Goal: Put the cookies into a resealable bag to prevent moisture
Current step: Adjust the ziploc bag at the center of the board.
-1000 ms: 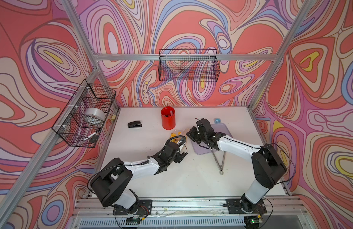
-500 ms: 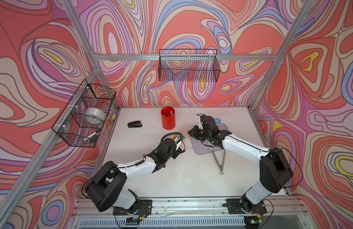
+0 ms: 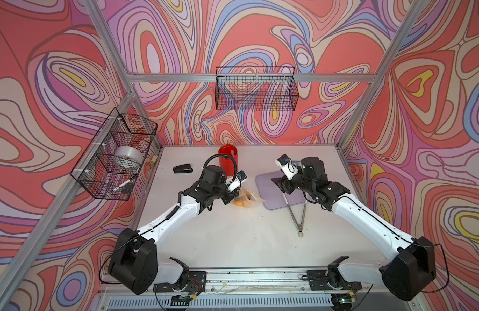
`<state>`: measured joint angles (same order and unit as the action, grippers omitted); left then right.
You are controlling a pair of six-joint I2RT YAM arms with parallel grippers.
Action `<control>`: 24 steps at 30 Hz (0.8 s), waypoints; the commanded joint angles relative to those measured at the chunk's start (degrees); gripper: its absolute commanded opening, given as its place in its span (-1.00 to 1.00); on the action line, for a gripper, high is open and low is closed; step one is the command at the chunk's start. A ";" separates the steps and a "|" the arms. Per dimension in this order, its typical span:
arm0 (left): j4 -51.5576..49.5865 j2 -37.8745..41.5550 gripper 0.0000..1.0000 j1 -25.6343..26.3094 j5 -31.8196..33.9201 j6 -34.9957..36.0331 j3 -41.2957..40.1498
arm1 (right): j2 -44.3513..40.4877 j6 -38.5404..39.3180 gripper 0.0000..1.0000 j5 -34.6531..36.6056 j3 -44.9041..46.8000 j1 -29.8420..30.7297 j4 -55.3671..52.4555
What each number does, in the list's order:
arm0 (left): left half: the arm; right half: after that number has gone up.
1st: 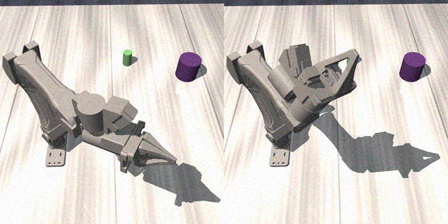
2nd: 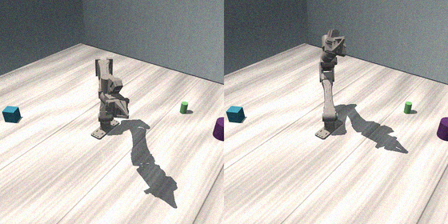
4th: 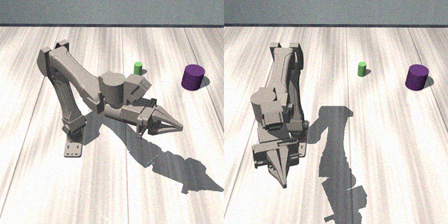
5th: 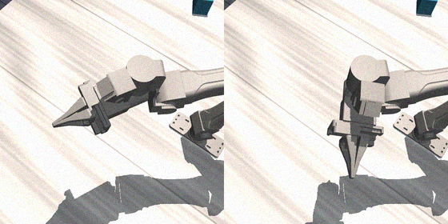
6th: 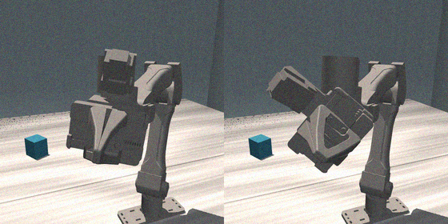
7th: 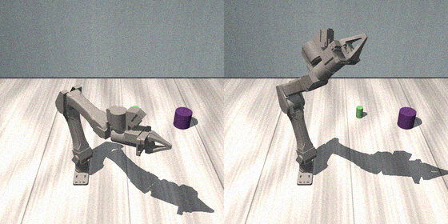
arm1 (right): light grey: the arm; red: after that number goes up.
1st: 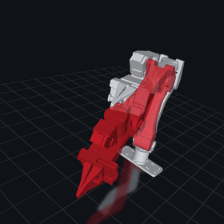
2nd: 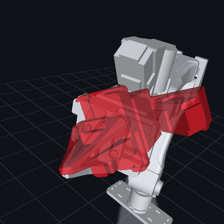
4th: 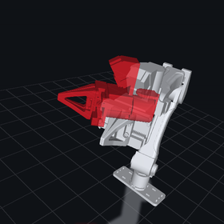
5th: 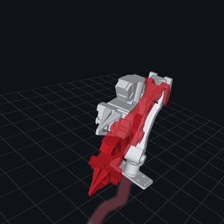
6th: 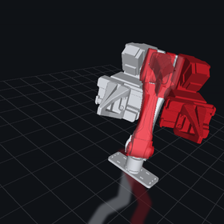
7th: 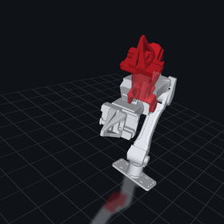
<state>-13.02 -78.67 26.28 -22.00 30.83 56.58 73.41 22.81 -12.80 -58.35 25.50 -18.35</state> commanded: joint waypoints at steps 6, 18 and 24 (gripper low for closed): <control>-12.83 -4.65 -1.00 -1.94 -8.83 5.91 5.23 | -1.80 24.28 0.37 -4.69 6.93 3.35 0.65; -14.58 -7.14 -1.00 -3.16 -10.00 6.26 6.83 | 1.86 25.76 0.40 -5.22 5.79 12.44 -2.15; -13.86 -7.56 -1.00 -3.56 -11.81 5.56 6.68 | 4.79 21.82 0.38 -2.93 6.42 16.49 5.03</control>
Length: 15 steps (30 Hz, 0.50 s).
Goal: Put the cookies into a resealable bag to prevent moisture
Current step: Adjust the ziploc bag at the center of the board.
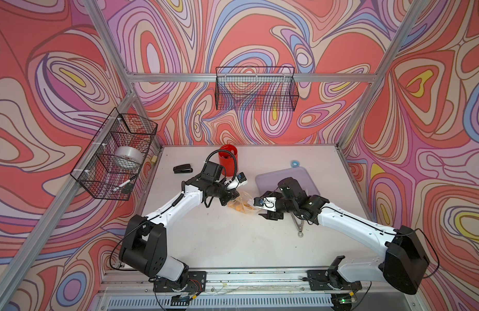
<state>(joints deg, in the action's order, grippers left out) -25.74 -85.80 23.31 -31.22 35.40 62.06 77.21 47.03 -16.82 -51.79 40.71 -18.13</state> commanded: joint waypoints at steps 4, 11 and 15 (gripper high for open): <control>-1.59 -0.08 -1.00 -0.90 -3.69 0.98 1.17 | 2.51 -5.44 0.09 4.85 -0.08 1.65 8.72; -2.21 2.73 -1.00 -2.99 -5.43 1.01 -0.20 | 2.91 -4.79 -1.00 5.94 -3.02 1.39 4.21; -2.87 6.06 -0.85 -4.79 -7.62 0.68 -1.54 | 4.29 -7.19 -1.00 2.98 -7.04 -0.37 -2.17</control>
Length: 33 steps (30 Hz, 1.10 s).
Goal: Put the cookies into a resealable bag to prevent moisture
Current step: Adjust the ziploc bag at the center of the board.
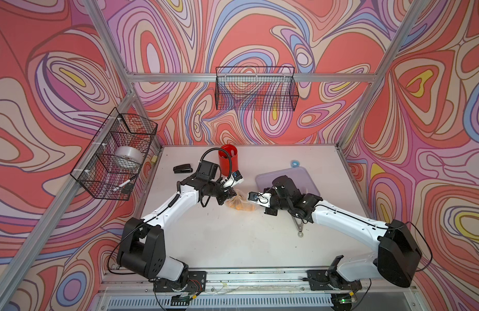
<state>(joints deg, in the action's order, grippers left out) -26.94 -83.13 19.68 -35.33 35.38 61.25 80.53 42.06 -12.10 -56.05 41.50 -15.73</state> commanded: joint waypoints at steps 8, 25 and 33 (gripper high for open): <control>-11.71 5.35 -0.77 -2.52 -4.72 4.45 -0.34 | 6.08 -5.09 -1.00 -10.58 -14.49 -6.78 -20.62; -10.24 2.56 -1.00 -3.38 -5.60 3.12 1.02 | 7.29 0.27 -0.86 -2.93 -16.15 -6.86 -18.27; -9.93 1.97 -1.00 -3.33 -5.62 2.75 1.36 | 7.76 1.44 -1.00 -6.36 -17.56 -6.78 -21.35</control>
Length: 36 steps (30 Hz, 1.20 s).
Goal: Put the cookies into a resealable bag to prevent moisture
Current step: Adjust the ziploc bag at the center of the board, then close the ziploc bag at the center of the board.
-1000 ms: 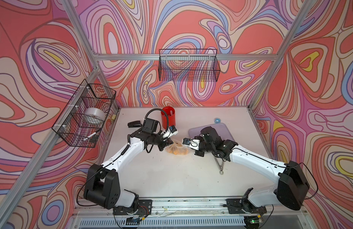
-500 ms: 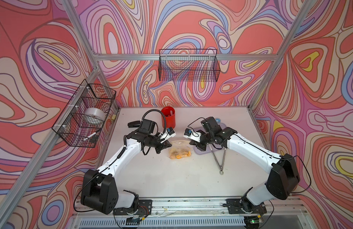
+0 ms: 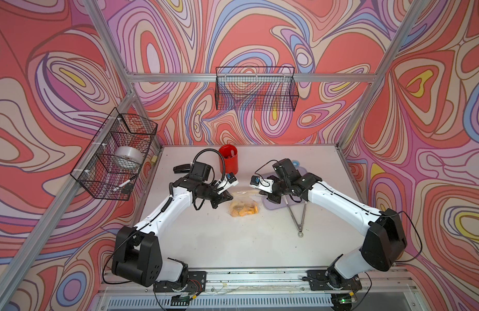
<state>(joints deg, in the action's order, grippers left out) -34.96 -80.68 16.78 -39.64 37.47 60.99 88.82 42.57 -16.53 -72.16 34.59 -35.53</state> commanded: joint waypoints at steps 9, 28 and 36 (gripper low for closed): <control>-2.56 -1.57 -1.00 -0.43 -2.44 0.69 2.92 | 1.53 -1.78 -0.27 -3.90 -2.06 1.90 3.10; 25.40 7.82 0.00 -1.37 -0.91 -17.40 -14.23 | 3.11 -4.81 -1.00 -5.63 -1.54 2.33 7.84; 36.00 7.47 -0.36 -0.75 -0.80 -25.53 -21.45 | 3.67 -6.01 -1.00 -5.92 -1.97 1.89 8.21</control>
<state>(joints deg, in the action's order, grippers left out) -5.67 -73.14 15.70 -40.23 15.70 39.59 93.01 37.74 -21.08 -74.24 36.86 -28.97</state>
